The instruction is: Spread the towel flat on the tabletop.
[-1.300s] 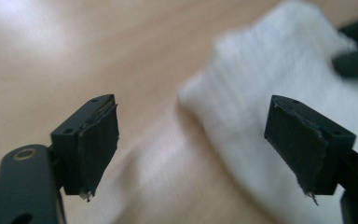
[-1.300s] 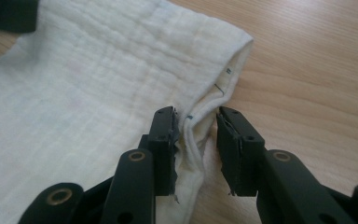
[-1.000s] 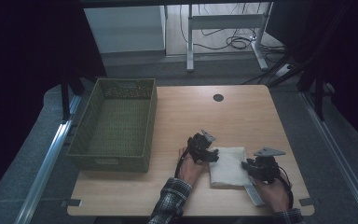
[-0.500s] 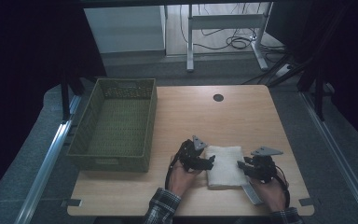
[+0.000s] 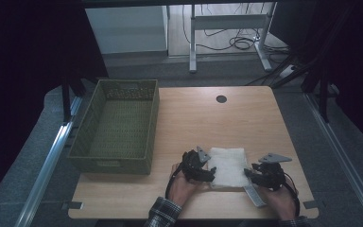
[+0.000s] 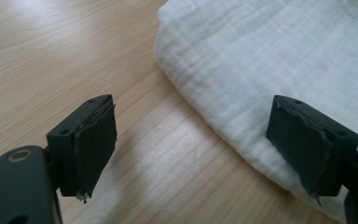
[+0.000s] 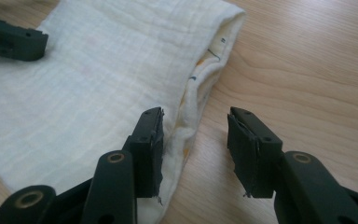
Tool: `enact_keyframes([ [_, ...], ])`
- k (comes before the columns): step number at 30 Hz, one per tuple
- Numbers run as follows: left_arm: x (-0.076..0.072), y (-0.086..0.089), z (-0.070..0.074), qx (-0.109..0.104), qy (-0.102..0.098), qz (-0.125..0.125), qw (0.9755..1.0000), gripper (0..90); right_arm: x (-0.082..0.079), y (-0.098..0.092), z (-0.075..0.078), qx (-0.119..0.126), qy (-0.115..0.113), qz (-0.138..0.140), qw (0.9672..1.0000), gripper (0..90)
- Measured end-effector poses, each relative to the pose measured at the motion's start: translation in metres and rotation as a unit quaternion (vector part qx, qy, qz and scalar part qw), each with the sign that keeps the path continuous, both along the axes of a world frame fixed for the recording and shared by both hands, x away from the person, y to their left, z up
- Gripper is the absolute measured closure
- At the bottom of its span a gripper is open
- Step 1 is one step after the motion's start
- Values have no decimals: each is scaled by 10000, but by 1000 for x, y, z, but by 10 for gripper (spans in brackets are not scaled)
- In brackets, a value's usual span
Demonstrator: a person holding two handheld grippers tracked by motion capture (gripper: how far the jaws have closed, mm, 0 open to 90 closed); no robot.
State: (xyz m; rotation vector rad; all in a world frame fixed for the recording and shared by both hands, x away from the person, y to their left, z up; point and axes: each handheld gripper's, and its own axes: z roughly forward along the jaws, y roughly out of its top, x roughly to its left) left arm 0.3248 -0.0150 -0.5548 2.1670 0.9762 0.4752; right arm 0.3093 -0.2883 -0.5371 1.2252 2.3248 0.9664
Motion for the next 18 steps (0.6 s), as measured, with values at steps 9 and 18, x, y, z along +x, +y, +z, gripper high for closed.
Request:
enact_keyframes([
  [9,-1,15,7,-303,58,119,9995,194,0,8,3,8,-82,106,9999,547],
  [18,-6,16,13,-470,30,25,9989,215,-3,-10,10,137,-241,-83,9996,497],
])
